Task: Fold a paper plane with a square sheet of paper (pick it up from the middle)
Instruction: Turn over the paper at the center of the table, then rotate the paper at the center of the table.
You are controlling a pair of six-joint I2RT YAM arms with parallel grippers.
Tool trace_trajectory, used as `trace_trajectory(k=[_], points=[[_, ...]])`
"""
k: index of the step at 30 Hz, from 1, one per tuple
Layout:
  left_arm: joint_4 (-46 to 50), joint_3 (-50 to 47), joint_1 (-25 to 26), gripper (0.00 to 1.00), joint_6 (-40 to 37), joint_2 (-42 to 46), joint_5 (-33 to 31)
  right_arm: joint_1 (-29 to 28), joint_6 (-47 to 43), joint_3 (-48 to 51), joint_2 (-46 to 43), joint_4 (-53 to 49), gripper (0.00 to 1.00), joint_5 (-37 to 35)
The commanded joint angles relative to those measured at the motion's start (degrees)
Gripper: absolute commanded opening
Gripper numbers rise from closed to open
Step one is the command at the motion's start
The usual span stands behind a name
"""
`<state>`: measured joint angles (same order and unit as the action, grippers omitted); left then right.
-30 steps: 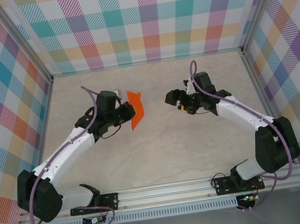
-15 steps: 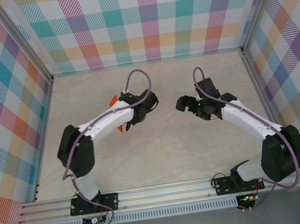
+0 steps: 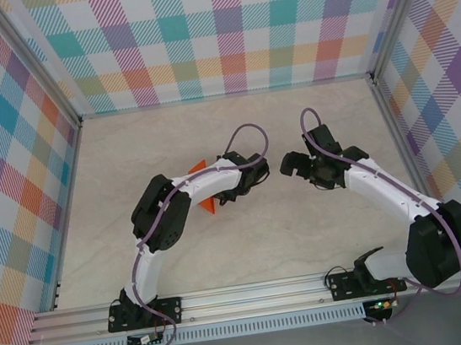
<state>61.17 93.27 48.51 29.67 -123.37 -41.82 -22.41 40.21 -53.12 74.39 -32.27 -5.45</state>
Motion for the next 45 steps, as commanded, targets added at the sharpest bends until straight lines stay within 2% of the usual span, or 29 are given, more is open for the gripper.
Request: trace_trajectory(k=[1,4,8,12,17,19,23,26,30,40,45], points=[[-5.8,-0.4,0.3,0.39,-2.5,3.9,7.0,0.4,0.1,0.2,-1.0,-1.7,1.0,-0.1],[-11.2,-4.1,-0.6,0.59,-4.2,10.1,11.6,0.0,-2.1,0.2,-1.1,-0.1,0.99,2.9],[-18.2,-11.0,-4.6,0.75,-5.0,19.5,20.1,-2.4,-1.9,-0.8,0.6,1.7,0.98,3.6],[-24.3,-19.2,-11.7,0.81,-3.7,27.8,29.1,-7.3,0.6,-2.3,4.6,5.3,0.94,4.3],[-28.0,-28.7,-21.8,0.86,0.0,34.3,33.6,-15.8,4.6,-7.0,13.4,11.3,0.87,5.4],[-29.5,-32.3,-25.4,0.89,1.0,36.8,35.6,-19.1,5.7,-9.7,17.3,13.7,0.82,6.0],[-33.1,-39.2,-31.9,0.99,2.8,41.7,39.8,-24.1,6.7,-17.2,26.6,16.1,0.66,8.7],[-34.3,-42.7,-34.9,1.0,3.8,44.6,41.2,-26.4,7.7,-22.5,32.6,16.0,0.56,9.9],[-35.7,-46.7,-37.3,1.0,5.2,47.1,41.9,-27.1,9.5,-27.4,39.2,16.5,0.49,12.5],[-37.1,-48.5,-39.0,1.0,5.2,46.8,45.0,-27.2,5.7,-36.7,49.8,6.5,0.46,11.5],[-37.4,-48.5,-39.0,1.0,5.1,46.4,46.6,-27.1,-4.9,-34.0,48.8,2.0,0.46,12.6]])
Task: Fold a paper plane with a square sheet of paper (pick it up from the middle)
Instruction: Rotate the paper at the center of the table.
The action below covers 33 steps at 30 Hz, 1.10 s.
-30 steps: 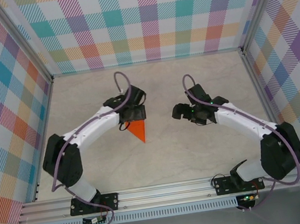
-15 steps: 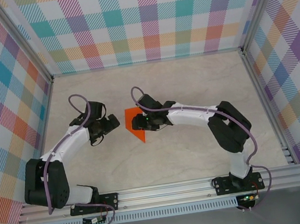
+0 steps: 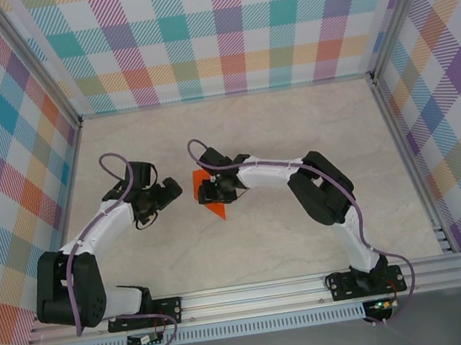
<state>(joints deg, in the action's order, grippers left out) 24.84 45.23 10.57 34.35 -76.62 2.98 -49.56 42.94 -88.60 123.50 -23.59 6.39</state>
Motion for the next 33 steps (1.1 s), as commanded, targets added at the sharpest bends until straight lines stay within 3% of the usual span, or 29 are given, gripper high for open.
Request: trace_trajectory(k=[1,5,9,13,18,33], points=[[-1.2,-0.5,-1.1,1.0,0.4,-0.5,2.1,0.1,-10.5,2.8,-1.1,-7.3,0.46,1.0],[-2.0,-0.7,-1.1,1.0,0.2,0.0,4.4,1.6,-21.9,10.8,-5.9,-8.9,0.45,-0.7],[-3.4,-1.1,-1.1,1.0,0.2,0.8,6.6,4.3,-24.9,16.2,-11.4,-5.6,0.45,3.0],[-4.6,-1.7,-1.1,1.0,0.5,1.5,8.6,4.6,-20.6,17.8,-16.9,-0.3,0.45,7.5],[-9.4,-4.9,-1.1,1.0,2.9,3.6,12.9,5.2,-11.7,21.9,-22.0,5.2,0.45,2.6],[-19.9,-10.0,-0.3,0.98,8.8,3.0,25.5,8.0,-2.1,25.3,-16.4,13.7,0.44,4.8]])
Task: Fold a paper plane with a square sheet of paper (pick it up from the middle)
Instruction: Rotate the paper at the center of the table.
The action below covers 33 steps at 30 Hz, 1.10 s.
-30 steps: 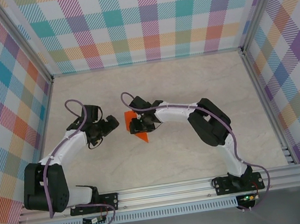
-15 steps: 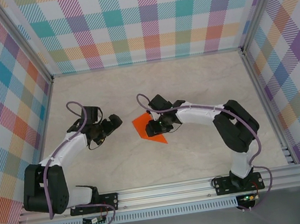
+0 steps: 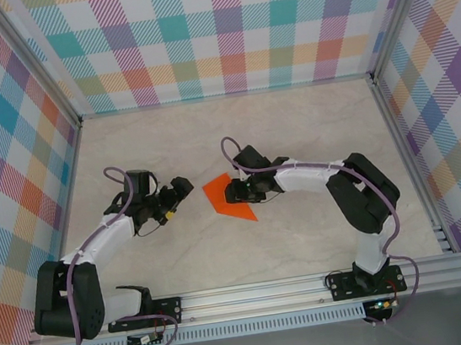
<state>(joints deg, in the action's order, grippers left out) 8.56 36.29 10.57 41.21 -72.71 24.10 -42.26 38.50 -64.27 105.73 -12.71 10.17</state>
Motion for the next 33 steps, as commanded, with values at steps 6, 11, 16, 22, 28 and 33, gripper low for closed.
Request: trace_trajectory(k=[6,11,16,22,28,33], points=[[-6.2,-1.3,1.9,0.94,4.1,-3.6,6.6,1.6,3.8,2.2,3.6,3.5,0.43,3.1],[-7.4,-0.9,5.3,0.9,5.8,-6.0,7.1,3.4,6.0,5.0,3.7,5.9,0.42,5.7],[-9.6,-0.4,9.3,0.82,8.3,-9.8,7.1,4.5,7.2,6.4,4.3,7.5,0.41,8.2],[-14.3,0.8,13.4,0.65,11.3,-15.8,7.2,5.4,8.0,7.4,5.0,8.9,0.41,10.0],[-18.1,1.4,16.1,0.57,13.3,-20.1,7.1,5.7,8.0,8.0,4.6,9.1,0.4,10.1],[-19.2,2.9,17.2,0.49,14.1,-22.1,7.4,5.8,7.8,8.2,4.6,9.0,0.4,10.1]])
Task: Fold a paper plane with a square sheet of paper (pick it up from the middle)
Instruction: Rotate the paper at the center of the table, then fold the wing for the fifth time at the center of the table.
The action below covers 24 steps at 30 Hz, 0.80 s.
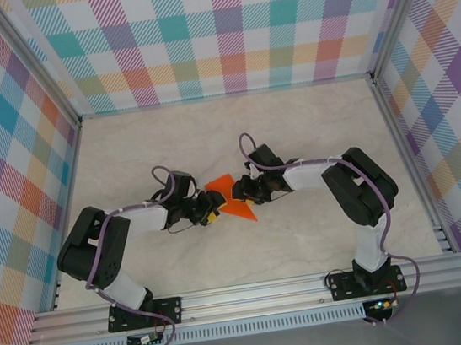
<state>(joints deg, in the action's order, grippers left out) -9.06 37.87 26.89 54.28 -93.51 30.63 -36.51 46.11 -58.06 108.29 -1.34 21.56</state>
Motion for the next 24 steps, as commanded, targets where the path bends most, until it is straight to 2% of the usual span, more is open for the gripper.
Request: trace_trajectory(k=[1,8,13,16,20,24], points=[[-1.5,1.6,1.0,0.47,0.9,-1.3,0.7,0.1,0.1,2.0,2.0,-2.4,0.4,-1.3],[-1.2,2.0,1.2,0.35,0.7,-1.0,0.5,0.1,0.2,2.2,2.1,-2.0,0.4,-1.1],[0.3,2.7,1.3,0.23,0.0,-1.0,0.2,0.1,-0.9,2.6,1.7,-1.7,0.4,-1.5],[1.5,3.2,1.3,0.13,-0.5,-0.8,-0.3,0.1,-3.2,3.2,-0.1,-0.2,0.41,-1.4],[4.1,4.0,1.4,0.02,-1.1,-0.7,-1.6,0.1,-8.8,3.9,-4.1,1.8,0.48,-2.6],[6.1,4.6,1.6,0.0,-1.1,0.1,-2.4,0.0,-17.6,5.6,-9.6,4.1,0.57,-5.5]])
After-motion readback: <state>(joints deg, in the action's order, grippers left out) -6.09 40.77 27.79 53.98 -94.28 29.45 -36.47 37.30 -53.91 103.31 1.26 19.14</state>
